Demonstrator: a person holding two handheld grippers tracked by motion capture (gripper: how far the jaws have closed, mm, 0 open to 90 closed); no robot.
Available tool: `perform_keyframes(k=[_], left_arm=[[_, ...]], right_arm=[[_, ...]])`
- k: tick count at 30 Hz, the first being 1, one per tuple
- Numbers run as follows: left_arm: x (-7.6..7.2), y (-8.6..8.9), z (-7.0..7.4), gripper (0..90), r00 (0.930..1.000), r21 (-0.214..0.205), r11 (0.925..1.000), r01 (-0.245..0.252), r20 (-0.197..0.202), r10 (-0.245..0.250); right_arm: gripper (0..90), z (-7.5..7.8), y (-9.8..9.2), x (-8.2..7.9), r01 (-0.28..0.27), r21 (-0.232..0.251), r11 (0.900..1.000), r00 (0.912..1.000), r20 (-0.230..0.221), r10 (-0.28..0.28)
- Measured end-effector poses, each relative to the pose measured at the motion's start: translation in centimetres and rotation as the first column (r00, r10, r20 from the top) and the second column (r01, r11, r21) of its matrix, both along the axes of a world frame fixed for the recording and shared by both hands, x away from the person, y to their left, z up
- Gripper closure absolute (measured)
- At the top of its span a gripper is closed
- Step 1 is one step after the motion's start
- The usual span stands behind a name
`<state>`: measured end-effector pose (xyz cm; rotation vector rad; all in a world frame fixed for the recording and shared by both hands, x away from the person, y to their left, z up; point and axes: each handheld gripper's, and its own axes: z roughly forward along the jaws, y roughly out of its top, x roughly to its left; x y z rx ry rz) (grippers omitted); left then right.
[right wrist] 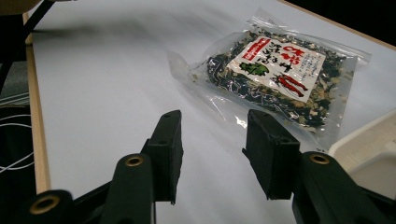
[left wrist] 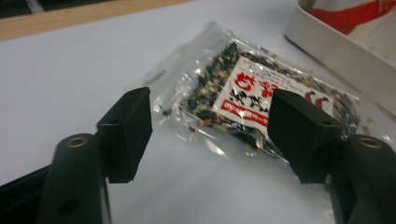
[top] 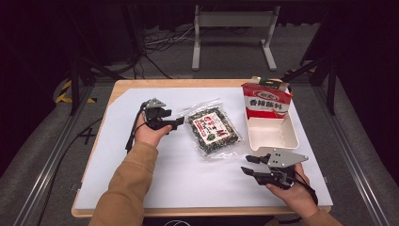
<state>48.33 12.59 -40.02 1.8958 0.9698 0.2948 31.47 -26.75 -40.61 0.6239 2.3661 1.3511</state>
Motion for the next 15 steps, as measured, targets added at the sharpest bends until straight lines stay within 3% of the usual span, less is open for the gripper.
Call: perform_keyframes(k=[2, 4, 6, 8, 10, 13, 15], left_arm=[[0.7, -0.1, -0.1, 40.0, 1.0000, 0.022, 0.9998, -0.001, -0.008, 0.001], [1.2, -0.2, -0.2, 40.9, 0.9999, 0.030, 0.9995, -0.011, -0.005, 0.011], [2.0, -0.4, -0.4, 41.0, 0.9990, -0.008, 0.9991, -0.041, -0.019, 0.041], [2.4, -0.4, -0.7, 41.1, 0.9982, -0.021, 0.9986, -0.049, -0.037, 0.048], [3.0, -0.4, -1.0, 42.0, 0.9970, 0.000, 0.9982, -0.060, -0.049, 0.060], [3.7, -0.5, -1.5, 43.5, 0.9962, -0.029, 0.9980, -0.056, -0.069, 0.054], [4.1, -0.6, -1.7, 44.3, 0.9952, -0.027, 0.9980, -0.057, -0.081, 0.054]], right_arm=[[57.0, 0.0, 0.0, -0.1, -0.002, 0.001, 1.0000, 1.0000, 0.003, 0.002], [57.8, 0.0, 0.0, -0.3, -0.005, 0.006, 1.0000, 1.0000, -0.001, 0.005], [58.2, -0.1, 0.0, -0.4, -0.004, 0.007, 1.0000, 1.0000, -0.003, 0.004], [58.2, -0.1, 0.0, -0.4, -0.003, 0.005, 1.0000, 1.0000, -0.004, 0.003], [58.4, -0.2, 0.0, -0.5, -0.004, 0.005, 1.0000, 1.0000, -0.005, 0.004], [58.9, -0.2, 0.0, -0.6, -0.007, 0.005, 1.0000, 1.0000, -0.004, 0.007], [59.0, -0.2, 0.1, -0.8, -0.012, 0.000, 0.9999, 0.9999, -0.001, 0.012]])
